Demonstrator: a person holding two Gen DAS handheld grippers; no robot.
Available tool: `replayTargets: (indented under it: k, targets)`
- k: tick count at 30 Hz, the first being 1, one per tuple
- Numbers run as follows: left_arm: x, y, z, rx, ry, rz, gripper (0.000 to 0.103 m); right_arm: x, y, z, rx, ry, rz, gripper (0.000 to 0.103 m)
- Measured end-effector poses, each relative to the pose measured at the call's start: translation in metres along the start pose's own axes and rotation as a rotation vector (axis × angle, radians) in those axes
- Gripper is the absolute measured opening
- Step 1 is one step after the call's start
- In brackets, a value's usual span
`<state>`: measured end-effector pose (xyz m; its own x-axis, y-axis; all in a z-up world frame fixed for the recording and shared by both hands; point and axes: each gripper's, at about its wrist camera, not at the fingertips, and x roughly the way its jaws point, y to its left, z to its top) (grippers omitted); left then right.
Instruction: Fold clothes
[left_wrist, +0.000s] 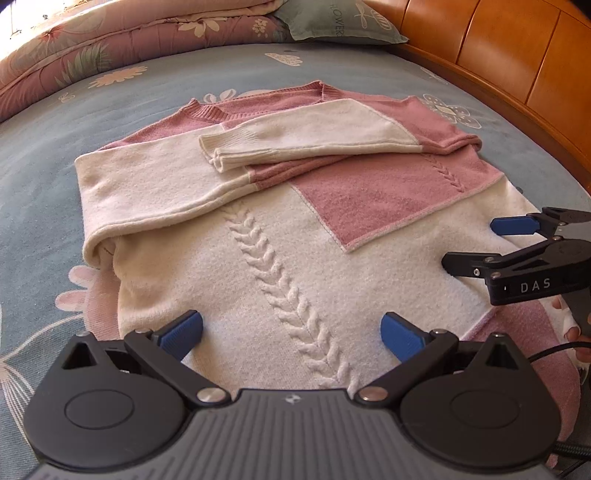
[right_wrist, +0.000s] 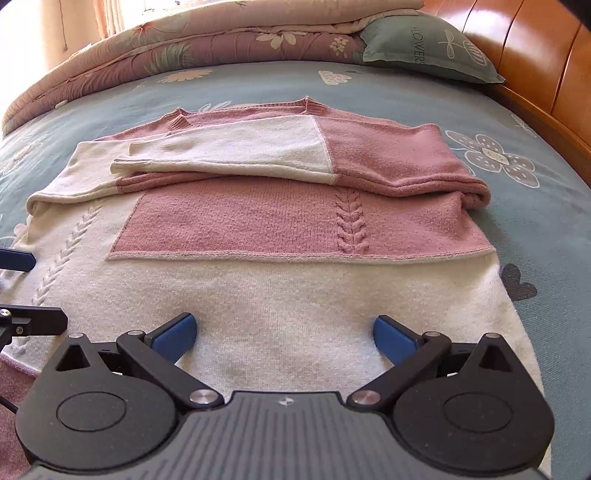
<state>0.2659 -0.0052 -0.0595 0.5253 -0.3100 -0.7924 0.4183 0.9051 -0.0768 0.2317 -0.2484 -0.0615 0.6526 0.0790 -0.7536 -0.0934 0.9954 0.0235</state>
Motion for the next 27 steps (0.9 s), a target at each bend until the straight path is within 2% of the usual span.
replayTargets:
  k: [6, 11, 17, 20, 24, 27]
  targets:
    - [-0.001, -0.003, -0.002, 0.005, -0.006, 0.013, 0.102, 0.000, 0.001, -0.001, 0.013, -0.015, -0.011, 0.103]
    - [-0.002, -0.004, -0.007, -0.011, -0.045, 0.025, 0.102, -0.001, 0.002, -0.003, 0.017, -0.026, -0.015, 0.103]
    - [-0.007, -0.006, -0.014, -0.037, -0.074, 0.041, 0.102, -0.004, 0.003, -0.001, -0.008, 0.006, 0.008, 0.103]
    - [-0.021, -0.016, -0.026, -0.060, -0.078, 0.039, 0.102, -0.020, 0.006, -0.015, -0.042, 0.011, 0.045, 0.103]
    - [-0.066, -0.043, -0.057, -0.079, -0.182, 0.046, 0.102, -0.059, 0.010, -0.044, -0.070, -0.039, 0.077, 0.103]
    - [-0.077, -0.063, -0.073, -0.065, -0.185, 0.051, 0.102, -0.073, 0.012, -0.061, -0.081, -0.026, 0.098, 0.103]
